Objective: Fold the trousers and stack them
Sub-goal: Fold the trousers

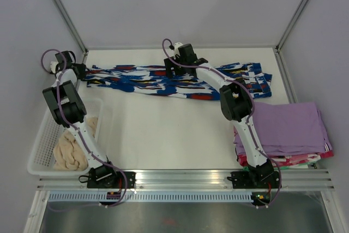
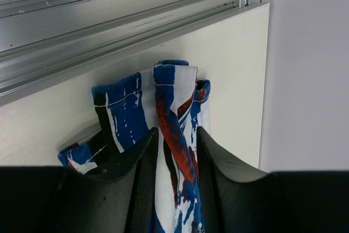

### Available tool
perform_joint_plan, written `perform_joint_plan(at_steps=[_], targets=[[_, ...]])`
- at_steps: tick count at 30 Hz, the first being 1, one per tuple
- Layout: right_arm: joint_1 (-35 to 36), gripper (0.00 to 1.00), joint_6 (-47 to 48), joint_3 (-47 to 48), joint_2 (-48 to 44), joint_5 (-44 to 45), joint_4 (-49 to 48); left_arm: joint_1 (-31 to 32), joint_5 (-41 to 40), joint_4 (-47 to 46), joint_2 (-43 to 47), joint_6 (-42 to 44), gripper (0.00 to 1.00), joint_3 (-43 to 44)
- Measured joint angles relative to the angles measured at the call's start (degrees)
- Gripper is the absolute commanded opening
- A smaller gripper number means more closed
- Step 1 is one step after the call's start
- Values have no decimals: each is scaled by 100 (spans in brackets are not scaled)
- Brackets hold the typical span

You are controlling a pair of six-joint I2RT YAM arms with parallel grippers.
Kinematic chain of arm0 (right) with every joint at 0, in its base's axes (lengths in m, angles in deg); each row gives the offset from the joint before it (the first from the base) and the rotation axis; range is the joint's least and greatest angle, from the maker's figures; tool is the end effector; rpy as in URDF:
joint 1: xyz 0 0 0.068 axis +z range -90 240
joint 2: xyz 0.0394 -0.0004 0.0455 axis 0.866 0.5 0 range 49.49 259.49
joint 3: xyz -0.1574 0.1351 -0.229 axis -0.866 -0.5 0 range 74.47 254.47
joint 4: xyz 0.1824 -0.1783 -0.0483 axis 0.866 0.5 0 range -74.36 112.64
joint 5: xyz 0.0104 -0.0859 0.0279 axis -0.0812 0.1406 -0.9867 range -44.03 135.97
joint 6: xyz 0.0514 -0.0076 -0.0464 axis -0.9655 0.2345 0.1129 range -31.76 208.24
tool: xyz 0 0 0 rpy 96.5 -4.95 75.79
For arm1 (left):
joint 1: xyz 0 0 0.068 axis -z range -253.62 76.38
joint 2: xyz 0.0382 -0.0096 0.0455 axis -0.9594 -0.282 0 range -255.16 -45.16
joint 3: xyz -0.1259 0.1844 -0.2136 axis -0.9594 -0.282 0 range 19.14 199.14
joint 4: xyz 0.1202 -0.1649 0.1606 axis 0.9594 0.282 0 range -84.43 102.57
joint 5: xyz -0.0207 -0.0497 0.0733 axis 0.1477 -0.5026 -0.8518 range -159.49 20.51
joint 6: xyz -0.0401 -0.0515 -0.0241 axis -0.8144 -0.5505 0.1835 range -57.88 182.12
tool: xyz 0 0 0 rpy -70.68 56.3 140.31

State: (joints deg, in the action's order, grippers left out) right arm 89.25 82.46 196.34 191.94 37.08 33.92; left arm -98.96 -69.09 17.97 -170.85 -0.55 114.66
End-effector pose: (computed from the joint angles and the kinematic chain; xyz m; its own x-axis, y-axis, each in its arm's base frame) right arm 0.5267 0.3050 0.1861 -0.6039 -0.2243 -0.7649 -0.5297 0.8300 0.1748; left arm 0.4812 0.2275 0.1996 0.0955 -0.9378 -0.3338 -0.7374 0.1586 -0.6565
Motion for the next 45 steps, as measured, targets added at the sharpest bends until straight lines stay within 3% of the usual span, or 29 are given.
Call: perform_joint_plan(at_steps=[23, 26, 28, 29, 45], targets=[[0, 93, -42, 280, 0, 175, 234, 203, -483, 367, -951, 0, 40, 1272], [0, 93, -59, 280, 2, 195, 236, 214, -487, 457, -1021, -4, 32, 1399], [0, 93, -81, 280, 2, 212, 236, 214, -490, 483, -1060, -4, 17, 1462], [0, 93, -90, 282, 2, 219, 234, 219, -490, 487, -1064, -7, 2, 1471], [0, 93, -107, 282, 2, 236, 236, 308, -452, 492, -1246, -50, 2, 1858]])
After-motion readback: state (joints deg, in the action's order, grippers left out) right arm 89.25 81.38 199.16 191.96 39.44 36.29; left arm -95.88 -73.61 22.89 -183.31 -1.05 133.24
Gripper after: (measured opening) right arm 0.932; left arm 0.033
